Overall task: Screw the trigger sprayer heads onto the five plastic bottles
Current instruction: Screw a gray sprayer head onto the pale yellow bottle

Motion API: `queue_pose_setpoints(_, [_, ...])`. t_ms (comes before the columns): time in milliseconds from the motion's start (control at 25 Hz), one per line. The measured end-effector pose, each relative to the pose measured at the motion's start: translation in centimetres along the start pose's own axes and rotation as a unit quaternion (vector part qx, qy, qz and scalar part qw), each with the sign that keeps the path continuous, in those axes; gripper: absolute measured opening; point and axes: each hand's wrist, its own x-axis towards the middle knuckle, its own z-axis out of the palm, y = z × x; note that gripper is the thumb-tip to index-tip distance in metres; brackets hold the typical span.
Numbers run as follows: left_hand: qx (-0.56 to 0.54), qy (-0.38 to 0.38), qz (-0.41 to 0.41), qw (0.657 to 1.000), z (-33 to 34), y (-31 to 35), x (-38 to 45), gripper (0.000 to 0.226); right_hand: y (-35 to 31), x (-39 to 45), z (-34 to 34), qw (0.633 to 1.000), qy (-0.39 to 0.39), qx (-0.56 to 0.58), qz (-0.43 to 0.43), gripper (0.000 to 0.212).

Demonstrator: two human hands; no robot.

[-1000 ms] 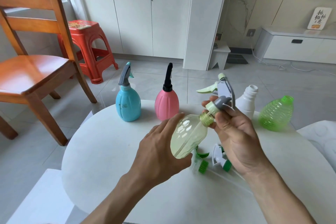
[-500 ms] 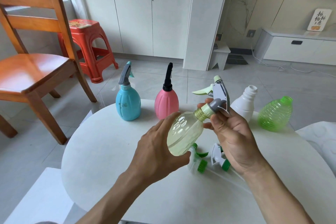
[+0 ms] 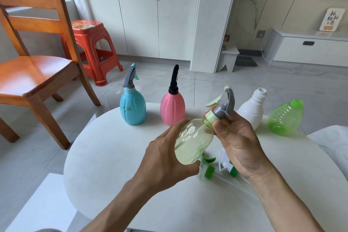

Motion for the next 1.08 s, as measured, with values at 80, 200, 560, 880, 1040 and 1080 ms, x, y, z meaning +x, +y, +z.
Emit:
queue_pose_setpoints(80, [-0.004,0.003,-0.001,1.0,0.2,0.1,0.1,0.087,0.3,0.1,0.7,0.999,0.014,0.033,-0.006,0.036])
queue_pose_setpoints(200, [-0.01,0.011,-0.006,1.0,0.4,0.1,0.3,0.087,1.1,0.1,1.8,0.996,0.037,0.085,-0.002,0.038])
queue_pose_setpoints(560, [-0.066,0.015,-0.024,0.997,1.1,0.4,0.7,0.086,0.5,0.0,2.9,0.992,0.056,0.112,0.022,0.037])
queue_pose_setpoints(880, [-0.108,-0.006,-0.011,0.994,1.0,0.4,0.7,0.084,0.6,-0.3,3.5,0.985,0.05,0.166,0.027,0.041])
queue_pose_setpoints(1040, [-0.094,-0.007,-0.01,0.996,0.9,0.4,0.7,0.087,0.7,-0.3,3.3,0.981,0.047,0.18,0.045,0.045])
queue_pose_setpoints(1080, [-0.093,-0.008,-0.01,0.996,0.9,0.4,0.7,0.087,0.8,-0.3,3.3,0.982,0.053,0.176,0.047,0.046])
